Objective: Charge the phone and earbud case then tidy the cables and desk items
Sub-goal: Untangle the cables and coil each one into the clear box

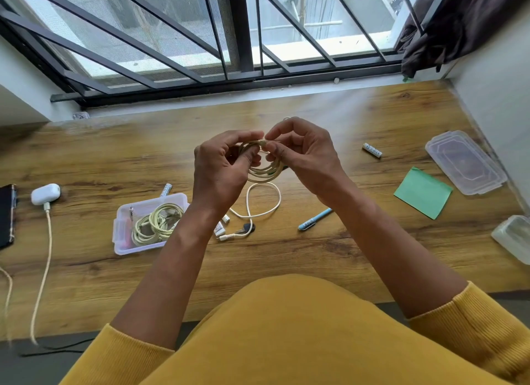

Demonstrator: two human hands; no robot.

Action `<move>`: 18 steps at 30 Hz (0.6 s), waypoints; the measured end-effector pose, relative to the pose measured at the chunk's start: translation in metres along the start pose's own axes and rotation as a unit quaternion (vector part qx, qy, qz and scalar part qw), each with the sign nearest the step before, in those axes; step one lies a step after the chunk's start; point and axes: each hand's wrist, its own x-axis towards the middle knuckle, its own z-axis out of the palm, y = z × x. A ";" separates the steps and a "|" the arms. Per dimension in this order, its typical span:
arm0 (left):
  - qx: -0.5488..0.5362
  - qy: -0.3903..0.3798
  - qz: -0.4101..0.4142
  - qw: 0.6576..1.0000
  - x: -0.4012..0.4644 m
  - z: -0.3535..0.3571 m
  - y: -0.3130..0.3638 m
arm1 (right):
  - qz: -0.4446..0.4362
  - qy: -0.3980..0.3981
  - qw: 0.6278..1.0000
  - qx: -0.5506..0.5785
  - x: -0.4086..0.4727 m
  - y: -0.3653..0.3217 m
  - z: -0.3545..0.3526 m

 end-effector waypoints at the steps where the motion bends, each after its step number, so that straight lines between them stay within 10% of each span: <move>1: 0.000 -0.001 0.002 1.000 0.000 0.000 -0.001 | -0.002 0.000 1.000 0.003 0.000 0.000 0.000; 12: -0.092 0.018 -0.191 0.977 -0.008 0.017 0.004 | -0.041 0.069 0.997 -0.011 -0.005 0.001 0.010; 18: -0.058 0.077 -0.166 0.981 -0.005 0.023 0.004 | -0.019 0.079 0.997 0.005 -0.013 0.002 0.023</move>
